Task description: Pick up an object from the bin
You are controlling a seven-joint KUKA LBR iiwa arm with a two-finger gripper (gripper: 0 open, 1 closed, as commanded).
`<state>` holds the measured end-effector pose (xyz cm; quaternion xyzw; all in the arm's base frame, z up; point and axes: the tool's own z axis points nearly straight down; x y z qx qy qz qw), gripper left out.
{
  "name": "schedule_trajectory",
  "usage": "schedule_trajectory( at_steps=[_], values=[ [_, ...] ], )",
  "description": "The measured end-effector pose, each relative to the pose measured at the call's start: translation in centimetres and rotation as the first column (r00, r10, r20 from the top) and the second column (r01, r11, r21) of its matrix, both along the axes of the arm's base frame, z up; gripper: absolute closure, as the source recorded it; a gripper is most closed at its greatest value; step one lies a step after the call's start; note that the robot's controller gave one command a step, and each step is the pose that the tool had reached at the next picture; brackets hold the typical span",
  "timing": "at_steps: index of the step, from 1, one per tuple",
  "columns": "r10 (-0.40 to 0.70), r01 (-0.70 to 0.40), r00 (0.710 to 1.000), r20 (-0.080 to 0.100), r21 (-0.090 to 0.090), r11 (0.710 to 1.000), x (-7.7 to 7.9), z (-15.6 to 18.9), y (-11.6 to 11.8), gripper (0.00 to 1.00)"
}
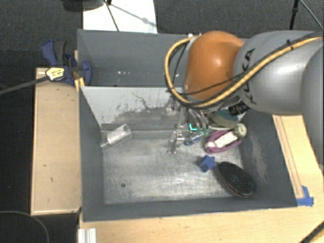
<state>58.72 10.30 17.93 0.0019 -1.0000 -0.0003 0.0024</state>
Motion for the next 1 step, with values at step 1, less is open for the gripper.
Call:
schedule_trajectory(
  at_steps=[1],
  values=[
    [0.002,-0.002,1.000,0.013,0.002,1.000,0.44,-10.70,-10.61,0.00]
  ],
)
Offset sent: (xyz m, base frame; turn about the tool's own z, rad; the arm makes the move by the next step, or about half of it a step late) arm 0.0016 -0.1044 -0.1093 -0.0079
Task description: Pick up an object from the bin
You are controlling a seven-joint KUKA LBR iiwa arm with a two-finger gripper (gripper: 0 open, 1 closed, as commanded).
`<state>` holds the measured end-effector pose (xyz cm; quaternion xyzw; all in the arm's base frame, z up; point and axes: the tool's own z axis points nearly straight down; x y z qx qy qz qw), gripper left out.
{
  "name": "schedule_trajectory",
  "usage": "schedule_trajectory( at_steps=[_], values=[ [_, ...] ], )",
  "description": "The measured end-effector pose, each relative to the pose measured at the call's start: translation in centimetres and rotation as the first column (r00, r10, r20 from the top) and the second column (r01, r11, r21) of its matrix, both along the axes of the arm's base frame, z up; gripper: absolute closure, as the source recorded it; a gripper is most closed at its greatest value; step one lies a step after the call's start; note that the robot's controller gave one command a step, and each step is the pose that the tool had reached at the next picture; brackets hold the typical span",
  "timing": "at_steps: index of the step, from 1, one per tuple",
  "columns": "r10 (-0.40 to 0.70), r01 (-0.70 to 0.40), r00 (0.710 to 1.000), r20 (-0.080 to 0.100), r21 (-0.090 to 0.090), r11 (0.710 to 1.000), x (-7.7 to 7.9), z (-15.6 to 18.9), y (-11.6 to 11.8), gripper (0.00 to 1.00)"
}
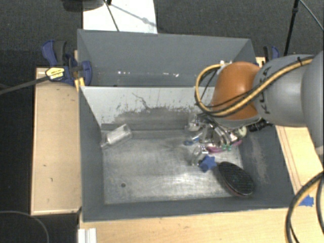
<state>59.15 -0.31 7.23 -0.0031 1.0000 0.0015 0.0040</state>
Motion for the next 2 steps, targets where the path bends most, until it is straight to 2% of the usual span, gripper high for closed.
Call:
schedule_trajectory(
  at_steps=[1,2],
  values=[
    [0.074,-0.074,0.997,-0.006,-0.002,0.997,-3.0,3.0,-5.8,0.00],
    [-0.095,0.095,0.995,-0.012,0.007,0.995,-4.4,3.8,-10.0,0.00]
  ],
)
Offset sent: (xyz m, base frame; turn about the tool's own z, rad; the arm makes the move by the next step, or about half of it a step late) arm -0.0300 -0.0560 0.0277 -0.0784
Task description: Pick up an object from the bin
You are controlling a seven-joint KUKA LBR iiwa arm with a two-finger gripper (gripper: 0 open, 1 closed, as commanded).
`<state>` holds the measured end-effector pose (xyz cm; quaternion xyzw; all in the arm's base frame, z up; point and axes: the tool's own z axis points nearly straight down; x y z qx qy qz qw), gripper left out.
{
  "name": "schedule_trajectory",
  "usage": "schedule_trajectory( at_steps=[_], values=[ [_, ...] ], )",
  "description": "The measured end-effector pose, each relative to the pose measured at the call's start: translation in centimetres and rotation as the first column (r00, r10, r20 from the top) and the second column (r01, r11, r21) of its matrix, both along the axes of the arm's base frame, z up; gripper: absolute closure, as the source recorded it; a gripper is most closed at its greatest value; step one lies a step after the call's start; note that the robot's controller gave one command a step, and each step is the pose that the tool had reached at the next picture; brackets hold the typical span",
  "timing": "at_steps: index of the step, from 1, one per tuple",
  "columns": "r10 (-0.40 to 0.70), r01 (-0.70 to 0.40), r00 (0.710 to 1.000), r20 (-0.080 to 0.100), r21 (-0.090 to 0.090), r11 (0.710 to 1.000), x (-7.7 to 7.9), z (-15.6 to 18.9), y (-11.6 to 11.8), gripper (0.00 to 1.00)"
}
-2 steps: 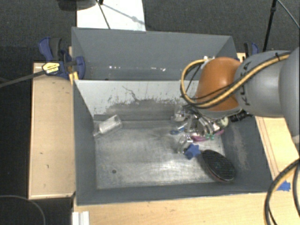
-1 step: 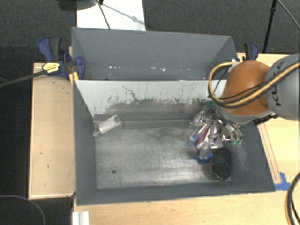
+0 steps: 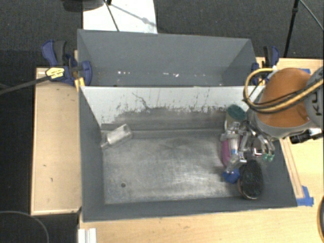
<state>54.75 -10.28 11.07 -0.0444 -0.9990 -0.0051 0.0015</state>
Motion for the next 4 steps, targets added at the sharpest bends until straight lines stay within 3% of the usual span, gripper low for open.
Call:
schedule_trajectory(
  at_steps=[1,2,3,4],
  values=[
    [0.249,-0.249,0.969,0.011,-0.010,0.969,-3.3,-3.7,0.1,0.00],
    [-0.384,0.384,0.923,0.004,0.010,0.923,-5.7,-3.8,0.9,0.00],
    [-0.399,0.399,0.917,0.011,-0.006,0.917,-5.9,-3.7,-0.3,1.00],
    [-0.394,0.394,0.919,0.007,-0.009,0.919,-5.8,-1.3,-0.3,1.00]
  ],
)
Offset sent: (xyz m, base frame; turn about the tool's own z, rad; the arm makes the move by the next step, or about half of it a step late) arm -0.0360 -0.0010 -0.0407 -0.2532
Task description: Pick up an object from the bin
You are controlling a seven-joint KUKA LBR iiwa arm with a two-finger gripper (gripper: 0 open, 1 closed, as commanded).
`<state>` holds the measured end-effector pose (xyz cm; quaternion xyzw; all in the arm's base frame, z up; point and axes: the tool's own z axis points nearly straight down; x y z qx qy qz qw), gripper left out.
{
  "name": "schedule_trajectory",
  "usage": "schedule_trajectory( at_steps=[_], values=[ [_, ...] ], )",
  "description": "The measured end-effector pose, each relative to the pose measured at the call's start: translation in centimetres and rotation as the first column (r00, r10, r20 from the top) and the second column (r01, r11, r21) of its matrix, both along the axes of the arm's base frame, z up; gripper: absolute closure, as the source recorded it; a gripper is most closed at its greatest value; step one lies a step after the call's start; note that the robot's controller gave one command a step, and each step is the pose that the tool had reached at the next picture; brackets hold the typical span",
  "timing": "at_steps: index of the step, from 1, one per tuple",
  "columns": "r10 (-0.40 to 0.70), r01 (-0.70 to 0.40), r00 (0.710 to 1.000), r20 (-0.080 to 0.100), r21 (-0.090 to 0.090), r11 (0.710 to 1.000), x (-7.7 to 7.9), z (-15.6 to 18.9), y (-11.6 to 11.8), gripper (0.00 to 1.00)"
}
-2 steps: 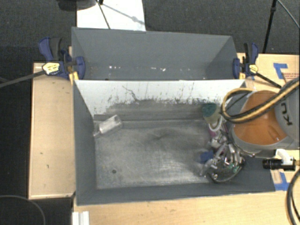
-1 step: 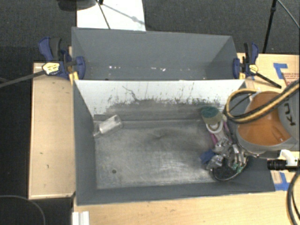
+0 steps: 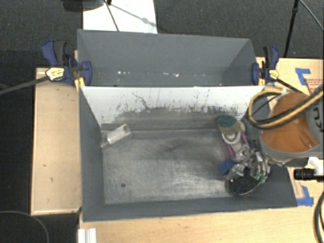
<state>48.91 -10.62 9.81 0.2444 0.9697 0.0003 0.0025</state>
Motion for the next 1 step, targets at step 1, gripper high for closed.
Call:
schedule_trajectory(
  at_steps=[1],
  values=[
    [0.006,-0.006,1.000,0.002,-0.001,1.000,0.14,4.68,-0.04,1.00]
  ],
)
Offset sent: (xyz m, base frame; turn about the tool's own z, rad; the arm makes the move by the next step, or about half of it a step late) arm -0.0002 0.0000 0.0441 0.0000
